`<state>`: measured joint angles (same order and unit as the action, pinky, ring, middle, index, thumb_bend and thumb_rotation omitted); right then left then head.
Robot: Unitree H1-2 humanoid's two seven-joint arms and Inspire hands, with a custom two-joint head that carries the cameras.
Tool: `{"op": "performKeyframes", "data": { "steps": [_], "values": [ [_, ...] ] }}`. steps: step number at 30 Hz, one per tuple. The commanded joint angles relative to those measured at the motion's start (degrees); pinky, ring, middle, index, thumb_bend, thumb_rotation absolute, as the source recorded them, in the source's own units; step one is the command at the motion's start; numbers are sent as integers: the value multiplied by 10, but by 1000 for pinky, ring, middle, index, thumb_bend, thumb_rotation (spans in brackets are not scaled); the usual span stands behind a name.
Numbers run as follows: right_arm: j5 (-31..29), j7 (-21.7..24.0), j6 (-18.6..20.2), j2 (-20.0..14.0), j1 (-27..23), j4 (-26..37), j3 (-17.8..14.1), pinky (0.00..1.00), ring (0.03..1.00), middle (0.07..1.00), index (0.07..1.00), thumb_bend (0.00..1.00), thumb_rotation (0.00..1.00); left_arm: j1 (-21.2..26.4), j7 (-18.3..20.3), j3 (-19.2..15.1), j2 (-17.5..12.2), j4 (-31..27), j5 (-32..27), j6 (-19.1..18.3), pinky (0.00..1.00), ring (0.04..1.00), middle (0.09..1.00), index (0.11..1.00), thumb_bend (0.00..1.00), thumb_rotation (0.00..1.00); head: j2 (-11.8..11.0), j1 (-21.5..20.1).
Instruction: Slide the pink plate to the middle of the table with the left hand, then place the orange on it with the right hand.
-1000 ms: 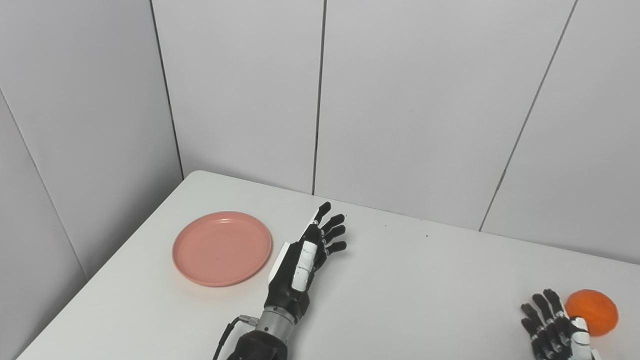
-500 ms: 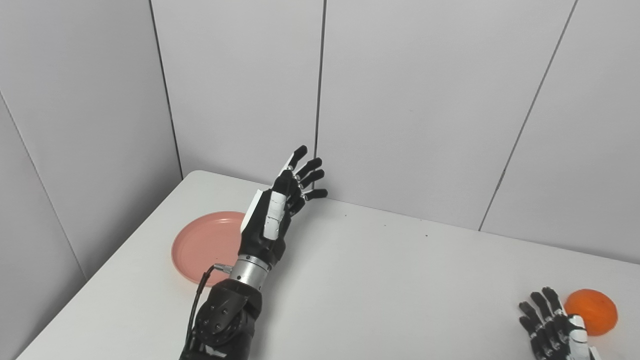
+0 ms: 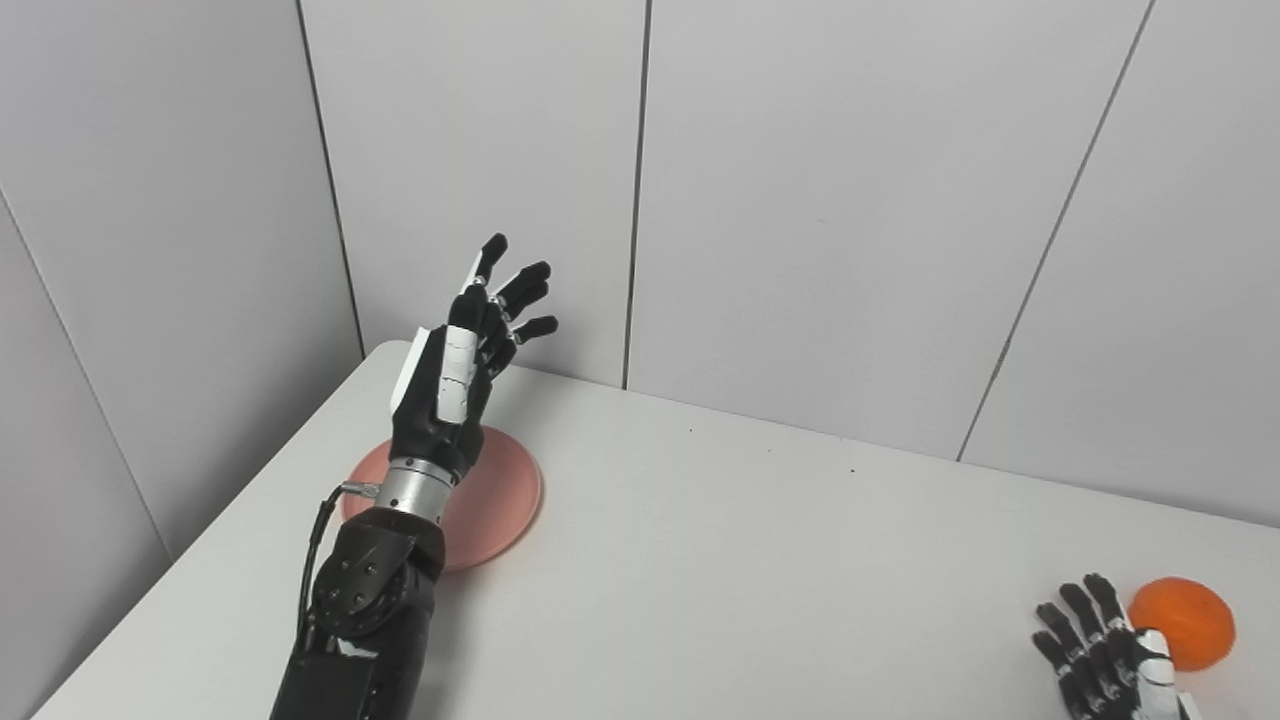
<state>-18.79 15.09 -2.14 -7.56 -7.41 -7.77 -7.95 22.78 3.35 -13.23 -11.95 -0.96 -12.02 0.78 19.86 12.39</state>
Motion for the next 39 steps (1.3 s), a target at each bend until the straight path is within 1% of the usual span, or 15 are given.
{"op": "performKeyframes", "data": {
  "steps": [1,3,6,7,10,11,13,17,20,23,27,29,33,36,39],
  "values": [
    [-1,9,-17,9,41,-42,5,954,941,969,996,617,1000,23,-4,-7,-22,6,9,29,773,879,870,998,1000,1000,1,0],
    [-2,11,-17,8,41,-43,6,949,939,969,999,621,1000,24,-10,-13,-31,23,16,37,762,879,870,995,1000,1000,1,0],
    [-3,8,-13,9,42,-41,5,940,935,967,998,629,1000,27,-18,-24,-41,47,18,49,771,886,864,995,1000,1000,2,-2],
    [-4,8,-12,9,42,-40,5,930,927,962,996,619,1000,28,-22,-28,-43,55,20,52,714,862,845,986,1000,1000,2,-2],
    [-1,6,-13,10,43,-39,6,923,924,960,993,622,1000,31,-37,-39,-52,77,30,59,679,856,844,993,1000,1000,3,-3],
    [1,5,-12,10,43,-38,6,922,923,960,994,625,1000,32,-39,-41,-54,84,31,63,703,863,851,998,1000,1000,3,-3],
    [2,4,-12,11,43,-37,7,921,924,961,996,625,1000,33,-48,-46,-59,96,38,69,716,865,855,1000,1000,1000,4,-3],
    [4,6,-18,11,43,-39,6,914,924,963,998,624,1000,36,-67,-62,-63,114,34,67,682,852,846,989,1000,1000,4,-4],
    [3,4,-14,12,44,-36,5,913,924,964,998,625,1000,36,-72,-67,-67,131,40,73,690,859,852,990,1000,1000,4,-4],
    [1,5,-11,12,44,-34,4,913,924,967,999,628,1000,34,-81,-67,-73,150,52,77,740,850,839,981,1000,1000,5,-5],
    [2,5,-10,12,46,-32,5,914,926,969,1000,634,1000,35,-85,-71,-79,184,52,91,765,851,833,978,1000,1000,5,-5],
    [3,3,-10,12,46,-31,5,912,925,968,1000,635,1000,38,-88,-74,-83,204,52,99,765,848,832,977,1000,1000,6,-5],
    [0,5,-9,13,46,-32,4,914,926,967,1000,631,1000,44,-98,-78,-91,240,53,107,722,829,821,965,1000,1000,6,-5],
    [2,3,-11,14,45,-33,4,913,923,962,998,633,1000,46,-101,-79,-99,262,50,114,722,834,822,962,1000,1000,8,-5],
    [3,3,-12,14,46,-32,4,908,921,961,998,633,1000,45,-104,-77,-105,279,53,121,743,815,819,962,995,1000,8,-6]
  ]
}}
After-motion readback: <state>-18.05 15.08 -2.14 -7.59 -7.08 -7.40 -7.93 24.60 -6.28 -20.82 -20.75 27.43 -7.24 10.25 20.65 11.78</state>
